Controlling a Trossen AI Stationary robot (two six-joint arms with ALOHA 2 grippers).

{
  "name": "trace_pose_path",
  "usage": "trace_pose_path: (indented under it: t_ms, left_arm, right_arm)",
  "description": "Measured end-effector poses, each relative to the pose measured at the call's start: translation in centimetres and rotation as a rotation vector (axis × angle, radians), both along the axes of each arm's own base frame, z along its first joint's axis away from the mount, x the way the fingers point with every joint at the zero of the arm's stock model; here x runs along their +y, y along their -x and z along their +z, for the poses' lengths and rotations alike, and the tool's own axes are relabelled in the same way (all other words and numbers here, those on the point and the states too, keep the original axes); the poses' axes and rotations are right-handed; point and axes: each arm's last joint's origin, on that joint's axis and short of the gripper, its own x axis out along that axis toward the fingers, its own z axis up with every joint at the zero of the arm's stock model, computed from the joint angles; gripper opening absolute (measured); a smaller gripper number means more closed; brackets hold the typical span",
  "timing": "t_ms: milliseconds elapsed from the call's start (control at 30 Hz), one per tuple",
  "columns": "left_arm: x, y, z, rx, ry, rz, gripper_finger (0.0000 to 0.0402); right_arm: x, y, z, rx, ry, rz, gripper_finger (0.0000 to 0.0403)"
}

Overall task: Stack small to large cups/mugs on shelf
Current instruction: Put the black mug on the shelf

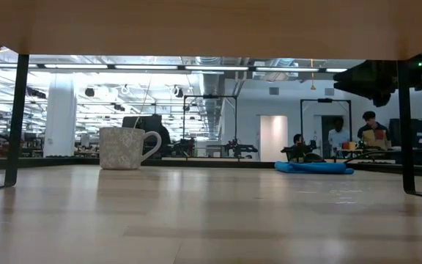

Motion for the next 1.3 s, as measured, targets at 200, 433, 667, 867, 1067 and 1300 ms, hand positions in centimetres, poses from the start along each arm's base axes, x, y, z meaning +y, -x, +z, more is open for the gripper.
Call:
trace_pose_path:
  t_ms: [200, 433, 667, 867, 1067, 1300]
  left_arm:
    - [-0.02, 0.03, -0.01, 0.015, 0.017, 0.003, 0.0064]
    - [-0.2, -0.16, -0.17, 0.048, 0.074, 0.01, 0.0093]
    - [-0.23, -0.3, -0.35, 0.071, 0.095, 0.012, 0.01]
    - [-0.3, -0.45, -0.32, 0.052, 0.099, 0.018, 0.0092]
    - [-0.52, -0.84, -0.13, -0.012, 0.113, 0.027, 0.0094]
    - [-0.58, -0.94, -0.07, -0.026, 0.118, 0.029, 0.0095]
  right_arm:
    - [0.0, 0.0, 0.01, 0.0, 0.001, 0.0, 0.0191]
    - [0.0, 0.0, 0.01, 0.001, 0.006, 0.0, 0.0193]
    - [0.0, 0.0, 0.02, 0.002, 0.008, 0.0, 0.0192]
    - [0.0, 0.0, 0.02, 0.002, 0.008, 0.0, 0.0193]
    - [0.0, 0.0, 0.02, 0.002, 0.009, 0.0, 0.0192]
    - [0.0, 0.0, 0.02, 0.002, 0.009, 0.0, 0.0192]
